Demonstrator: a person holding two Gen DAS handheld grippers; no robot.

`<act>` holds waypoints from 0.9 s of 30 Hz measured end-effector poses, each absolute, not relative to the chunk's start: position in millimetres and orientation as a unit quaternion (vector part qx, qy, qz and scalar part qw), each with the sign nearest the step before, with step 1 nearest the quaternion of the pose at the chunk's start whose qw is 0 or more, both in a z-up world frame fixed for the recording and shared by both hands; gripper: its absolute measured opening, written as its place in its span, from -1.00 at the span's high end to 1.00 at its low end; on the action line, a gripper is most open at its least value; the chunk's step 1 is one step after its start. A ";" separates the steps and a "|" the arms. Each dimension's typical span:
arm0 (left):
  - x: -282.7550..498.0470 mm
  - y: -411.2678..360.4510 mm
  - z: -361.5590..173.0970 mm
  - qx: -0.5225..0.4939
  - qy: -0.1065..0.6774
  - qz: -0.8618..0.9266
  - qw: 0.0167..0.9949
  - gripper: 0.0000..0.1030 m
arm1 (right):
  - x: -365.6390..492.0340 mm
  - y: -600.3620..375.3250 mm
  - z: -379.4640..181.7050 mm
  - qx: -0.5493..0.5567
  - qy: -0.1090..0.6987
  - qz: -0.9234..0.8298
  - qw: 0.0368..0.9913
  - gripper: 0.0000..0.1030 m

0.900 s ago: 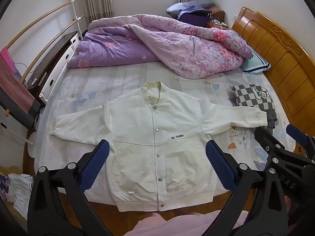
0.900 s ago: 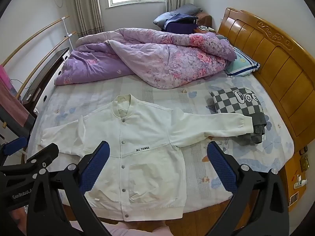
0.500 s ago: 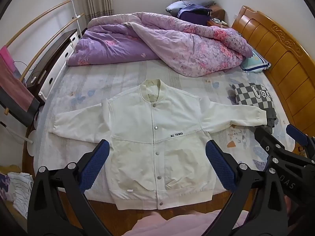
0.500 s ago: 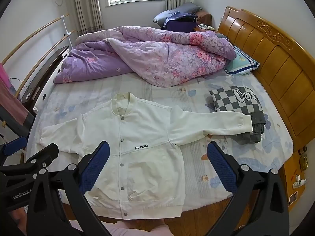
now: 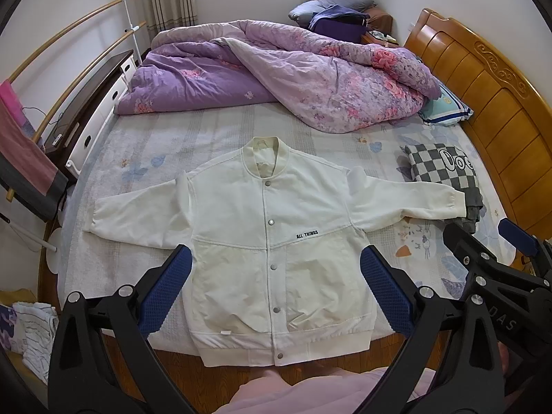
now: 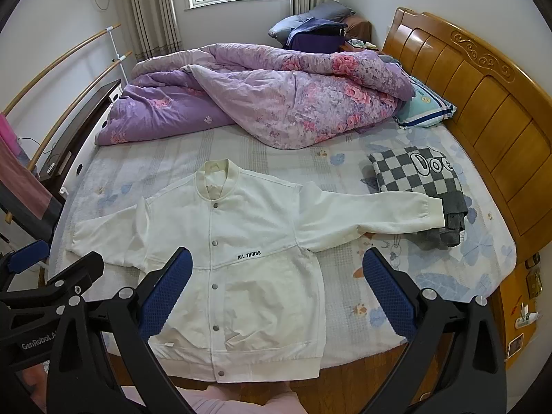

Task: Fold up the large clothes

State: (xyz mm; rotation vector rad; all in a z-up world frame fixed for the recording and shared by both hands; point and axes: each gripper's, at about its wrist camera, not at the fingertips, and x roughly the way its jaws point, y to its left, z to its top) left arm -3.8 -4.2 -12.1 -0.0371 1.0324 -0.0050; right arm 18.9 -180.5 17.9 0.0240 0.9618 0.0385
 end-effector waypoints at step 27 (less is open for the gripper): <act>-3.8 -5.5 -11.8 -0.016 0.494 -0.001 0.869 -0.91 | 17.1 -177.6 16.5 0.015 0.468 0.021 0.883 -0.85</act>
